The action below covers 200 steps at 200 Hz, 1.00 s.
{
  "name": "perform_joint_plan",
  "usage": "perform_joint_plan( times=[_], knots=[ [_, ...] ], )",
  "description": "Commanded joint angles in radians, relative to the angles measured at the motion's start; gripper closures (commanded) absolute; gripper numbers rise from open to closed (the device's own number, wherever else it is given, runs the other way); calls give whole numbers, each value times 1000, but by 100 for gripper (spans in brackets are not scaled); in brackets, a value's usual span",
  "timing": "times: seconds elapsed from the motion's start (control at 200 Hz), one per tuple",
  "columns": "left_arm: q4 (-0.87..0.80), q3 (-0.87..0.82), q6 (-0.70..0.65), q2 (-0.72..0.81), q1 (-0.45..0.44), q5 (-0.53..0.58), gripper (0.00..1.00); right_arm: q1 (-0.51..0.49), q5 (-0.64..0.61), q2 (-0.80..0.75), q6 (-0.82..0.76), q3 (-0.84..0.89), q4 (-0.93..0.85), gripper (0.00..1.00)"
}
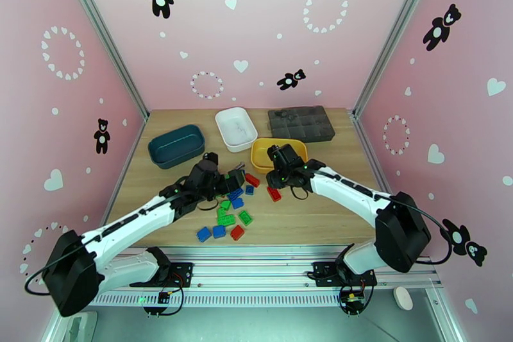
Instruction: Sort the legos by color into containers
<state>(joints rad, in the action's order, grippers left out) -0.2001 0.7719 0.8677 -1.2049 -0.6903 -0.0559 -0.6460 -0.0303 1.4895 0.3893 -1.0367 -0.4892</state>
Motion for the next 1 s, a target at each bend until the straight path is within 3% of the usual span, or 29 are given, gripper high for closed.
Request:
perform_joint_plan(
  times=[0.0,0.315,0.511,0.851,0.996],
  knots=[
    [45,36,-28,-23,-5,-35,1,-11,39,33,-7,-13,-44,45],
    [72,-11,1,-39,-5,-33,1,-44,-10,135,10,49,-20,34],
    [58,-36,8,-14,-5,-10,2,-49,1,207,10,47,6,34],
    [50,-46,11,-7,-5,-2,2,-53,-2,276,26,37,38,51],
    [51,-49,11,-11,-5,-1,2,-53,-1,248,34,39,28,67]
  ],
)
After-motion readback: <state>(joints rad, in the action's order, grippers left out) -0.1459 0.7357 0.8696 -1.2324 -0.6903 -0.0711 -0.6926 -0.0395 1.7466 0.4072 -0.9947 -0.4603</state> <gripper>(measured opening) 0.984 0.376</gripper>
